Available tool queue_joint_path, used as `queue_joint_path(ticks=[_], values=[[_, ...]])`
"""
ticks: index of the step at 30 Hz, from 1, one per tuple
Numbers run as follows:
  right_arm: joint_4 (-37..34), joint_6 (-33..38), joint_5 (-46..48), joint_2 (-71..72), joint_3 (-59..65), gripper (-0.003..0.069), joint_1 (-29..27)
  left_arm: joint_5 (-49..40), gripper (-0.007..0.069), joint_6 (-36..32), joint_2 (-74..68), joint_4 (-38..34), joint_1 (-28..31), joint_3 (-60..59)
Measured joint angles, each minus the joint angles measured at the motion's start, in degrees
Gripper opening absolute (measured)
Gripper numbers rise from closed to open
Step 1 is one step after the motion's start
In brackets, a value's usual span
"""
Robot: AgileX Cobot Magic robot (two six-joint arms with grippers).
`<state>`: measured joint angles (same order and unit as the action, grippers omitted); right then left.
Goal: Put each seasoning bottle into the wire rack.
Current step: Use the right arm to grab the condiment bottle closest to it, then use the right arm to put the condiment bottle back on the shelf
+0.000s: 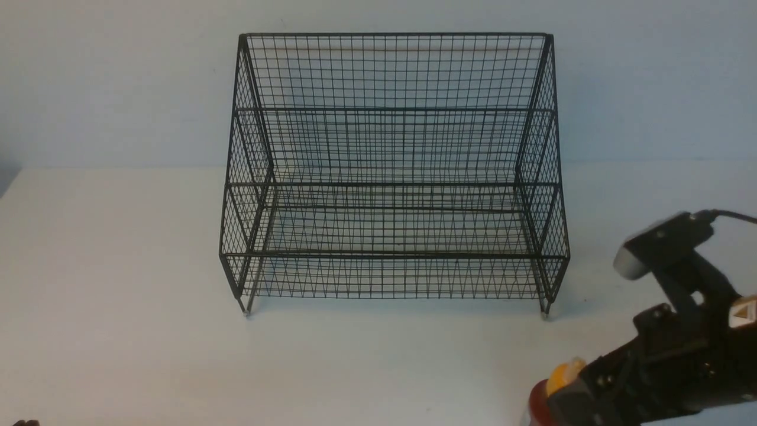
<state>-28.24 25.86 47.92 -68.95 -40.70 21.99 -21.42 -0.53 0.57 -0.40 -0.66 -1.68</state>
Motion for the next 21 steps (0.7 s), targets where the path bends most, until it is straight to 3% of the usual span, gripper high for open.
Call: queue_joint_path(ticks=[5,8,14,21], values=[[-1.0,2.3,-2.1,-3.3,0.0,0.0586,0.0,0.0,-0.0005,0.0,0.0,0.0,0.0,0.0],[-2.6,4.4,-2.6,-4.4,0.0,0.0538,0.0,0.0,-0.0005,0.0,0.0,0.0,0.0,0.0],[-3.1,6.6,-1.0,-4.1,-0.5,0.0295,0.0,0.0,-0.0005,0.0,0.0,0.0,0.0,0.0],[0.3,5.1,11.6,-0.1,-5.1,0.0301,0.0,0.0,-0.0005,0.0,0.0,0.0,0.0,0.0]])
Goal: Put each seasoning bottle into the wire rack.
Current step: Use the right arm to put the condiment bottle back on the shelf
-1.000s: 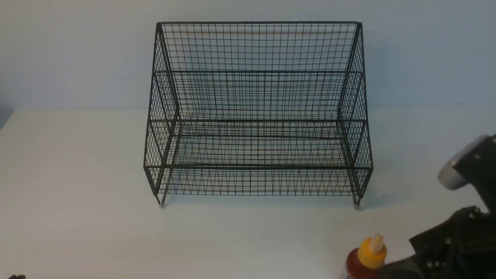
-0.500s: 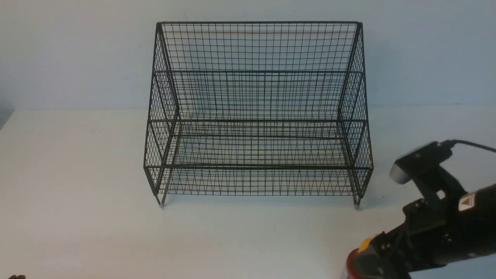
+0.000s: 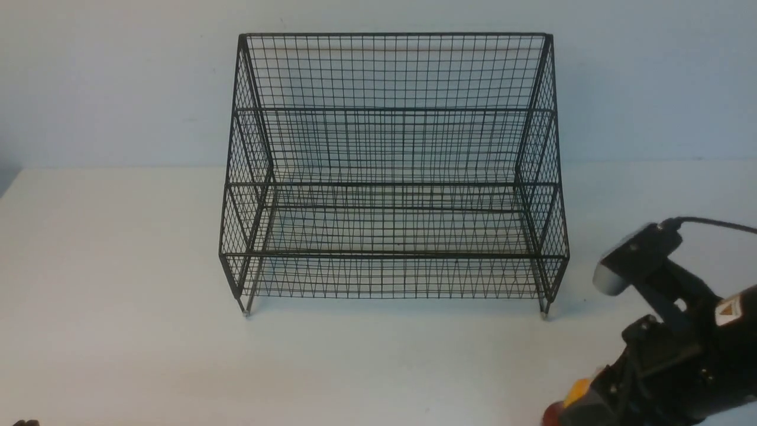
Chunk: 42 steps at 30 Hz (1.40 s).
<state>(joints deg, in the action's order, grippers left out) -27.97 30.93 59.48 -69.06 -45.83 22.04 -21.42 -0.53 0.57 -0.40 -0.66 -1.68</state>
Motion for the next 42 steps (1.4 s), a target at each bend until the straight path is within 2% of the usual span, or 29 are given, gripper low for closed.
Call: queue_joint_path(ticks=[7,12,19,27,34,42], values=[[5.2,-4.7,9.7,2.1,-18.0,0.0301,0.0,0.0,-0.0005,0.0,0.0,0.0,0.0,0.0],[8.1,-5.1,9.6,0.4,-27.0,0.0301,0.0,0.0,-0.0005,0.0,0.0,0.0,0.0,0.0],[10.6,-5.2,6.2,-9.6,-38.8,0.0301,0.0,0.0,-0.0005,0.0,0.0,0.0,0.0,0.0],[17.0,-5.5,2.3,-20.9,-40.6,0.0301,0.0,0.0,-0.0005,0.0,0.0,0.0,0.0,0.0],[18.0,-7.4,-1.6,-26.4,-40.6,0.0301,0.0,0.0,-0.0005,0.0,0.0,0.0,0.0,0.0],[19.9,-15.2,-2.5,-30.2,-40.6,0.0301,0.0,0.0,-0.0005,0.0,0.0,0.0,0.0,0.0]])
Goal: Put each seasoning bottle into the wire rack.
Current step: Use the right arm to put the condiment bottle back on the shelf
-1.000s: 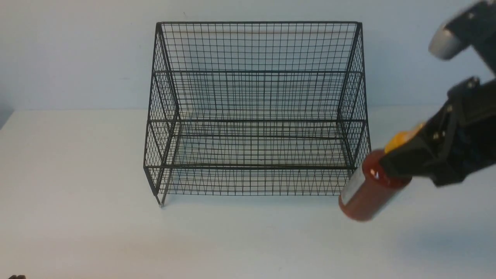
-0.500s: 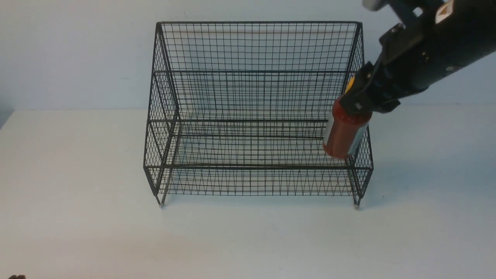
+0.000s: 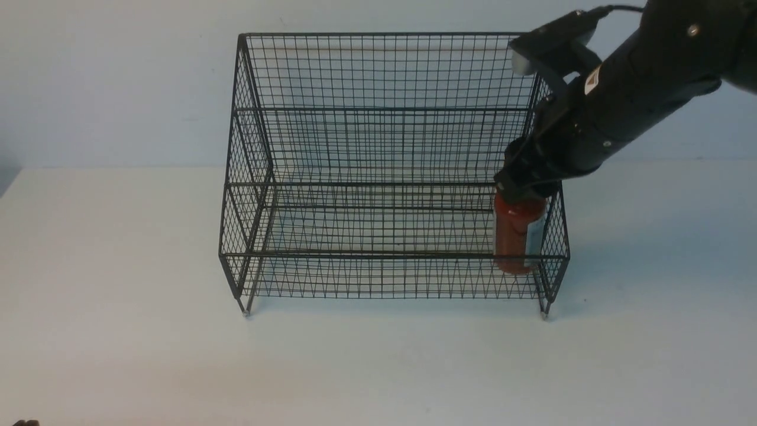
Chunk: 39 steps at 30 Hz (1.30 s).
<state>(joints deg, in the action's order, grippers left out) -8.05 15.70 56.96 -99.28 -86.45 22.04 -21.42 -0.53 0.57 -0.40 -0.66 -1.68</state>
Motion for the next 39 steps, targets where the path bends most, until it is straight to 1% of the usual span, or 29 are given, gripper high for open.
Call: queue_joint_path(ticks=[5,12,20,26,29,30,34,35,37,39], values=[[3.6,-8.6,-0.1,-0.2,0.0,0.0301,0.0,0.0,-0.0005,0.0,0.0,0.0,0.0,0.0],[6.6,-17.6,0.2,-0.2,0.0,0.0301,0.1,0.0,-0.0005,0.0,0.0,0.0,0.0,0.0],[8.0,-24.3,0.9,-0.5,0.0,0.0301,0.1,0.0,-0.0005,0.0,0.0,0.0,0.0,0.0],[8.0,-25.2,1.6,-2.4,-0.2,0.0302,0.1,0.0,-0.0005,0.0,0.0,0.0,0.0,0.0],[8.7,-25.2,2.0,-2.5,-0.4,0.0329,0.1,0.0,-0.0005,0.0,0.0,0.0,0.0,0.0],[9.2,-25.2,2.0,-2.5,-0.5,0.0349,0.1,0.0,-0.0005,0.0,0.0,0.0,0.0,0.0],[10.2,-25.2,2.1,-2.5,-0.6,0.0438,0.1,0.0,-0.0005,0.0,0.0,0.0,0.0,0.0],[10.3,-25.3,2.1,-2.5,-0.6,0.0482,0.1,0.0,-0.0005,0.0,0.0,0.0,0.0,0.0],[10.4,-25.3,2.8,-2.5,-0.9,0.0534,0.1,0.0,-0.0005,0.0,0.0,0.0,0.0,0.0],[10.4,-25.3,4.1,-2.5,-1.7,0.0562,0.1,0.0,-0.0005,0.0,0.0,0.0,0.0,0.0]])
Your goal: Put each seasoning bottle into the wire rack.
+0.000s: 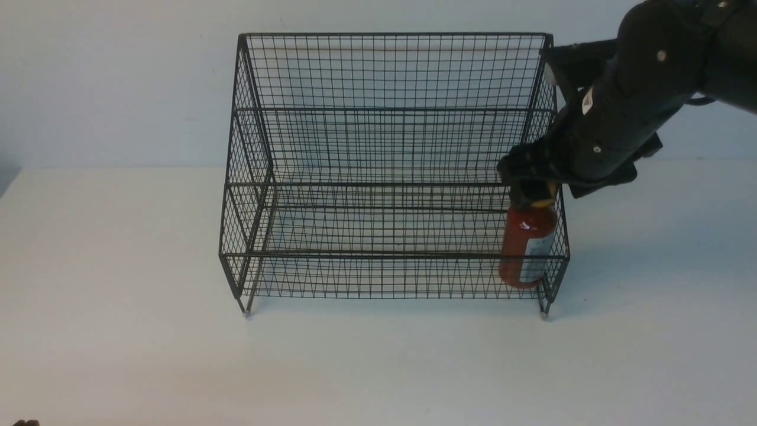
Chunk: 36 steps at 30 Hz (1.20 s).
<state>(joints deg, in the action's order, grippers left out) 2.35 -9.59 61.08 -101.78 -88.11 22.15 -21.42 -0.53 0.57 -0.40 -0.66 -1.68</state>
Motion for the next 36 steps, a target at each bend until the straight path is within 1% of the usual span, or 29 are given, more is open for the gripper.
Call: queue_joint_path(ticks=[1,4,12,20,25,28,32,33,36], values=[[0.0,0.0,0.7,0.1,-0.6,0.0577,0.0,0.0,-0.0005,0.0,0.0,0.0,0.0,0.0],[0.0,0.0,2.8,0.2,-2.0,0.0591,0.0,0.0,-0.0005,0.0,0.0,0.0,0.0,0.0],[0.4,0.8,9.6,2.5,-6.6,0.0589,0.0,0.0,-0.0005,0.0,0.0,0.1,0.0,0.0],[0.4,3.0,10.6,7.3,-8.4,0.0589,-0.1,0.0,-0.0005,0.0,0.0,0.1,0.0,0.0],[-0.6,3.4,10.8,16.3,-7.6,0.0587,-0.1,0.0,-0.0005,0.0,0.0,0.4,0.0,0.0],[-1.1,3.5,10.8,24.4,-3.9,0.0567,-0.1,0.0,-0.0005,0.0,0.0,0.1,0.0,0.0],[-1.1,3.5,11.1,33.8,1.8,0.0521,-0.1,0.0,-0.0005,0.0,0.0,0.1,0.0,0.0],[-1.1,3.4,11.2,39.8,6.2,0.0482,-0.1,0.0,-0.0005,0.0,0.0,0.1,0.0,0.0],[-1.0,3.3,11.4,49.5,13.6,0.0406,-0.1,0.0,-0.0005,0.0,0.0,0.4,0.0,0.0]])
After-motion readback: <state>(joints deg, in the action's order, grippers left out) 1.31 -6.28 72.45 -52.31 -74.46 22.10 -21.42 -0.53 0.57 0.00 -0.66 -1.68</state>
